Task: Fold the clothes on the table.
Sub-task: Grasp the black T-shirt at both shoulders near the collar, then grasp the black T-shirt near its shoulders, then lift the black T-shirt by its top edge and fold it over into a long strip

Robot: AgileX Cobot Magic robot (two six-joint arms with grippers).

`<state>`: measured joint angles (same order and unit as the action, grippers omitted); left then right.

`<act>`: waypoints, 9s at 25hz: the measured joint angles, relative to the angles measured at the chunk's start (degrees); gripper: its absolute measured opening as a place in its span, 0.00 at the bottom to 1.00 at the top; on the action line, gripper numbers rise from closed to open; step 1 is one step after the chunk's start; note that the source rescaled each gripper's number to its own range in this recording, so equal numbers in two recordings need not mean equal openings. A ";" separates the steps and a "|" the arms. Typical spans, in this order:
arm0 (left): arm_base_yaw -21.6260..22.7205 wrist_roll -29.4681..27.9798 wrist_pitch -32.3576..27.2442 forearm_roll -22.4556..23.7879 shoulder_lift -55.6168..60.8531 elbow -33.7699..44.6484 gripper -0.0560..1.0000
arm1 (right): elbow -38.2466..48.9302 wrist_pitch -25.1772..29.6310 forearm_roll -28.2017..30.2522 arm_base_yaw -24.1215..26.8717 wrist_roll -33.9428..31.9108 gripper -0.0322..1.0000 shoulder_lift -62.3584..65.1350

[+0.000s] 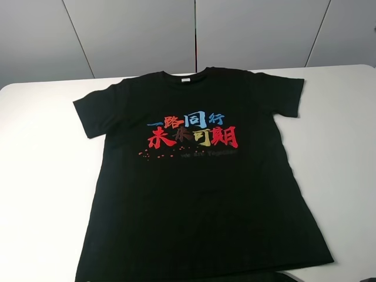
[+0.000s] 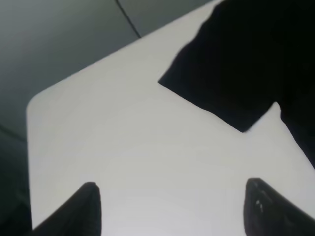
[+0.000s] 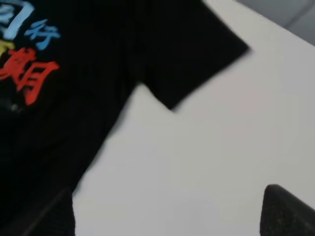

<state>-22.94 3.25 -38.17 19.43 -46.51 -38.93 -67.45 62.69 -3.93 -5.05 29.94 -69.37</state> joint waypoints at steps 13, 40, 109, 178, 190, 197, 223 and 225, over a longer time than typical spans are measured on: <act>-11.80 -4.33 1.90 4.32 -35.87 -13.58 0.81 | -3.10 -2.48 -8.94 -7.88 25.45 0.79 -30.44; -11.80 31.26 -10.92 -5.49 -69.41 -33.32 0.76 | -3.50 -14.47 0.32 -8.01 35.85 0.84 -42.07; -11.57 38.62 -16.66 -8.80 -79.48 -41.00 0.45 | -0.93 -21.66 -9.04 -8.01 38.80 0.84 -45.48; -11.93 37.43 -15.89 -6.37 -79.48 -41.00 0.05 | -5.38 -17.09 -5.15 -8.01 44.90 0.15 -53.49; -11.93 32.73 -14.92 -4.45 -78.95 -42.39 0.05 | -6.83 -16.98 -3.08 -8.12 40.46 0.03 -50.67; -11.82 27.53 -16.70 0.58 -74.13 -58.24 0.05 | -20.90 -16.71 -2.66 -8.12 37.11 0.03 -44.17; -4.42 21.29 -12.35 6.89 -60.10 -64.01 0.05 | -29.36 -19.75 3.17 -8.12 27.70 0.03 -34.41; -4.30 20.77 -11.64 5.63 -59.98 -64.06 0.05 | -29.36 -20.53 4.42 -8.12 26.82 0.03 -34.41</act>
<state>-27.24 24.02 -49.81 25.06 -106.50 -102.99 -96.82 42.16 0.49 -13.17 56.76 -103.77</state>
